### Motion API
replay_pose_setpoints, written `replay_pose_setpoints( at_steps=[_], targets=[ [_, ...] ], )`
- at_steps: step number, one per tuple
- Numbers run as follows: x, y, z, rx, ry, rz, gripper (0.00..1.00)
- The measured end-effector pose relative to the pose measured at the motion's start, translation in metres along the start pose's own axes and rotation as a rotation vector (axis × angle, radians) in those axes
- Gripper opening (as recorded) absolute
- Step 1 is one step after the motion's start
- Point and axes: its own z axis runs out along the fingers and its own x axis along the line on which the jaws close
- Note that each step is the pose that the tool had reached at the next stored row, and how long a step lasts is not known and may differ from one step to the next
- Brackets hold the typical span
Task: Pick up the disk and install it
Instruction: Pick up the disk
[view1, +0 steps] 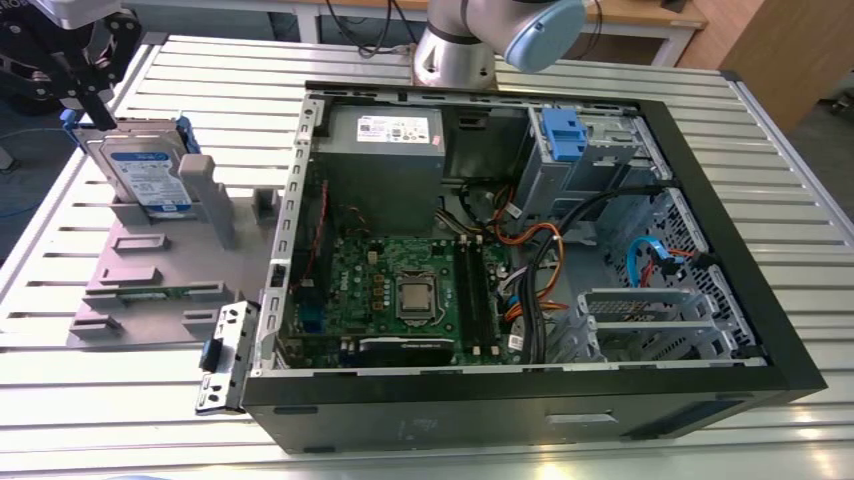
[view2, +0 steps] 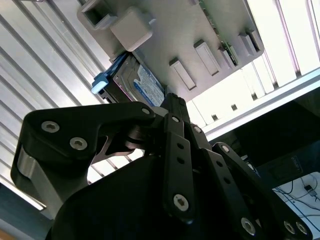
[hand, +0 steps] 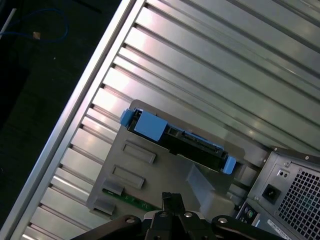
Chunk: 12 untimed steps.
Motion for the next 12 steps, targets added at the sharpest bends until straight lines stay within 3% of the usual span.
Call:
replay_pose_setpoints(
  at_steps=[12],
  targets=[
    [0.0000,0.0000,0.0000,0.0003,0.0001,-0.009,0.11]
  ],
)
